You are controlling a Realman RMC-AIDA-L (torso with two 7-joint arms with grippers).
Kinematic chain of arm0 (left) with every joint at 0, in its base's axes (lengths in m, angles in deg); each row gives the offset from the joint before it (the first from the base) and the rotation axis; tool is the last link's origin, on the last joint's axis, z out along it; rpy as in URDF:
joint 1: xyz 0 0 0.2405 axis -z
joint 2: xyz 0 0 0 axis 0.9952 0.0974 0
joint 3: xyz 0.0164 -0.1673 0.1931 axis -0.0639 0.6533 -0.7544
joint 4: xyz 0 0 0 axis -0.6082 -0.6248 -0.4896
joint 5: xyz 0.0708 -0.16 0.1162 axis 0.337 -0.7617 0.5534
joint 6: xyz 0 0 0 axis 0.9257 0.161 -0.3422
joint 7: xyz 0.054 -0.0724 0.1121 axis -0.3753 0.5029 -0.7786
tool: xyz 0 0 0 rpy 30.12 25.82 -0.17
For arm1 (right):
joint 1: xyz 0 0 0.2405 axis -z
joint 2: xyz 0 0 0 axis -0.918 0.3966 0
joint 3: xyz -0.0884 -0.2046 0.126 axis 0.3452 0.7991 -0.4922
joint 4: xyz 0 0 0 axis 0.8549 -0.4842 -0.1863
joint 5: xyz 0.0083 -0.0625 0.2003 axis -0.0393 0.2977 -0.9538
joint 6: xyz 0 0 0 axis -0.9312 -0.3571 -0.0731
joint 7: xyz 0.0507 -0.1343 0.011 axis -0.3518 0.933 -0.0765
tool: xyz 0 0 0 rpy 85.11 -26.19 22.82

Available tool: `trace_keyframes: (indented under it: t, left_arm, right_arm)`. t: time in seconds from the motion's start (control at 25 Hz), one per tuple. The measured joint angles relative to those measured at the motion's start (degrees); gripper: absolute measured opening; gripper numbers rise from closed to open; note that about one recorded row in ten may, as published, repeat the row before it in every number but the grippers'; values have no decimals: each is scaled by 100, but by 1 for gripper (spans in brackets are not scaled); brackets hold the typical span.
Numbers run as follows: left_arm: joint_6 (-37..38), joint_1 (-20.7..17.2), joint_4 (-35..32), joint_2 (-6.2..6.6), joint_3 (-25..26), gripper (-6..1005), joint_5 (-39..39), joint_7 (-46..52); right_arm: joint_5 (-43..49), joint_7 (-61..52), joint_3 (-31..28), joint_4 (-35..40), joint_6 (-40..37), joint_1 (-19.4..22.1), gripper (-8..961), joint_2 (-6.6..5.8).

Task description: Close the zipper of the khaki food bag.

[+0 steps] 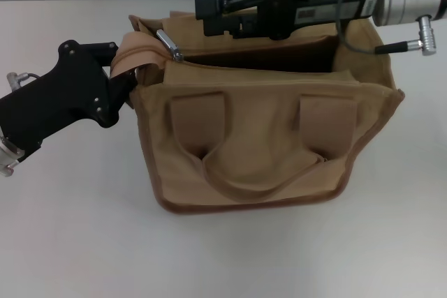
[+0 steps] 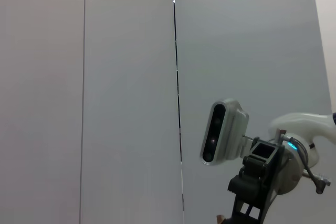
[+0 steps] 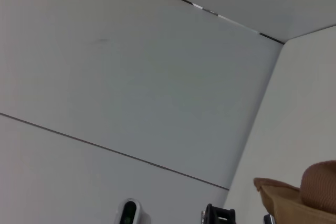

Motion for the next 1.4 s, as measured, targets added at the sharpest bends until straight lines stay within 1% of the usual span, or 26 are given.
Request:
trace_keyframes:
  t: [0.4, 0.68, 0.92, 0.96, 1.4]
  left_arm:
    - [4, 4, 0, 0, 0, -1, 0, 39]
    - [14, 16, 0, 0, 0, -2, 0, 42]
    - [17, 39, 0, 0, 0, -2, 0, 43]
    - [17, 41, 1, 0, 0, -1, 0, 43]
    - [18, 7, 0, 5, 9, -2, -139, 54]
  right_arm:
    - [18, 16, 561, 34, 458, -270, 389, 70]
    - [20, 34, 819, 173, 703, -309, 383, 128]
    - [20, 31, 934, 193, 779, -341, 378, 139]
    - [18, 31, 946, 199, 785, -352, 251, 140]
    - [-20, 10, 948, 341, 679, -343, 250, 156]
